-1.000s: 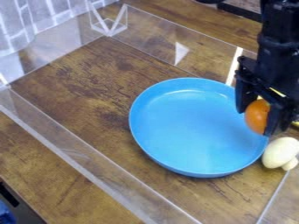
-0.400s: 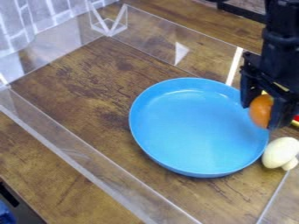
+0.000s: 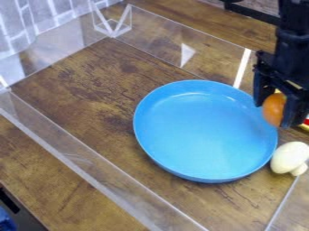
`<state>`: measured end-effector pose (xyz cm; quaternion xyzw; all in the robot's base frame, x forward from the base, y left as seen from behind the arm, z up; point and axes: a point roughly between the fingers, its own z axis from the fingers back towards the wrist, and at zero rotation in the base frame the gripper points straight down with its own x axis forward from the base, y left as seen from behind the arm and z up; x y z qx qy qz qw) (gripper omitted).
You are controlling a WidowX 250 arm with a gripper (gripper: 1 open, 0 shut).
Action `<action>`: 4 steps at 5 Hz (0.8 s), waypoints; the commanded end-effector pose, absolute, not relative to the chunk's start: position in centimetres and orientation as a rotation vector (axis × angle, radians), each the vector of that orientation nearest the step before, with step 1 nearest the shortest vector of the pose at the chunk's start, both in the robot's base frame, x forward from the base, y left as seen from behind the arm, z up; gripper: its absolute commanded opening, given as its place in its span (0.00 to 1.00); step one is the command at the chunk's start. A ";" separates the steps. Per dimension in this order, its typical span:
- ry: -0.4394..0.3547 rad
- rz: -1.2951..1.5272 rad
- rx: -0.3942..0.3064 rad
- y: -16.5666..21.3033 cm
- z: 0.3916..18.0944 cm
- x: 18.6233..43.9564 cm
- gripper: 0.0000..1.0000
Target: Remove the orange ball from inside the blue tray and put it on the table
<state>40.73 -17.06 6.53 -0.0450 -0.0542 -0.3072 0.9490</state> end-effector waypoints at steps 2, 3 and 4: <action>-0.186 -0.625 -0.097 -16.4 9.1 43.8 0.00; -0.185 -0.636 -0.097 -16.4 8.8 44.8 0.00; -0.183 -0.646 -0.097 -16.5 8.6 45.4 0.00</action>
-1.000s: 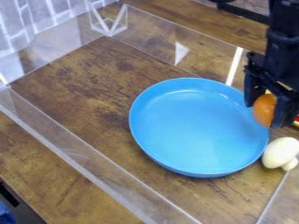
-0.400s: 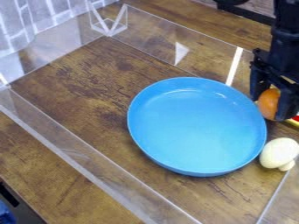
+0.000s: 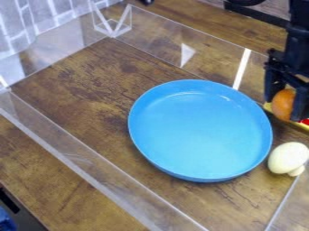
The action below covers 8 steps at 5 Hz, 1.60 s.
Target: Remove the orange ball from inside the blue tray and put it on the table
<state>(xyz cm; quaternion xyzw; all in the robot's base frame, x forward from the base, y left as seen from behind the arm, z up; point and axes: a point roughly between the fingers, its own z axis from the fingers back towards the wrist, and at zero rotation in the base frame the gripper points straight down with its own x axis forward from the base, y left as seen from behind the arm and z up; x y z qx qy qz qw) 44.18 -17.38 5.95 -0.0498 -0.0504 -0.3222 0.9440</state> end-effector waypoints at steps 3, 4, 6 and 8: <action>-0.150 -0.655 -0.075 -15.4 9.6 44.1 0.00; -0.143 -0.655 -0.070 -15.3 9.8 43.9 0.00; -0.133 -0.663 -0.068 -15.4 9.9 44.2 0.00; -0.130 -0.670 -0.063 -15.7 10.1 44.6 0.00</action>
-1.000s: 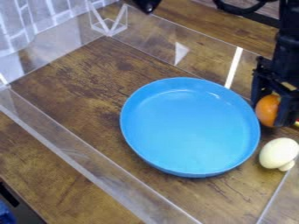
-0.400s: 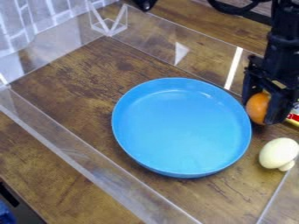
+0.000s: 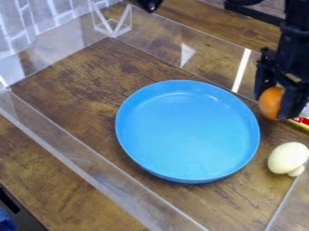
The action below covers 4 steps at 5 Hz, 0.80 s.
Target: Remove the orange ball from inside the blue tray and put it on the table
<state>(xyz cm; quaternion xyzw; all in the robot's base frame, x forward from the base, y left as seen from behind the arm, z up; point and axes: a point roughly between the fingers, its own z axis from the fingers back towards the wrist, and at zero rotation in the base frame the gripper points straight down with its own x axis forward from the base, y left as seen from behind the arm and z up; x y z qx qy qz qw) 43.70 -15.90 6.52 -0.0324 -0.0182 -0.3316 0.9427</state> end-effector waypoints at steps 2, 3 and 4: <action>-0.129 -0.677 -0.055 -15.9 10.3 44.8 0.00; -0.129 -0.682 -0.051 -16.0 10.2 44.9 0.00; -0.127 -0.689 -0.047 -16.1 10.3 44.9 0.00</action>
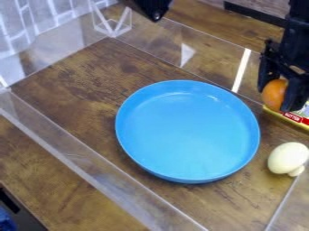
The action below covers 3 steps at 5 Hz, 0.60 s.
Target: Remove the orange ball from inside the blue tray and put it on the table
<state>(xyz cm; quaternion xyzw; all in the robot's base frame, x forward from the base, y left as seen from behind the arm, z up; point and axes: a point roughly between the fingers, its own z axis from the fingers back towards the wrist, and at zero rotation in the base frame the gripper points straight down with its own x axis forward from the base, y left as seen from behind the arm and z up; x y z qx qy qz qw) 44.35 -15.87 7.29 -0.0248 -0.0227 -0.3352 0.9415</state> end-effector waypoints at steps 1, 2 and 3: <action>-0.125 -0.695 -0.044 -16.2 10.5 44.7 0.00; -0.122 -0.702 -0.042 -16.3 10.5 44.5 0.00; -0.119 -0.709 -0.040 -16.5 10.5 44.3 0.00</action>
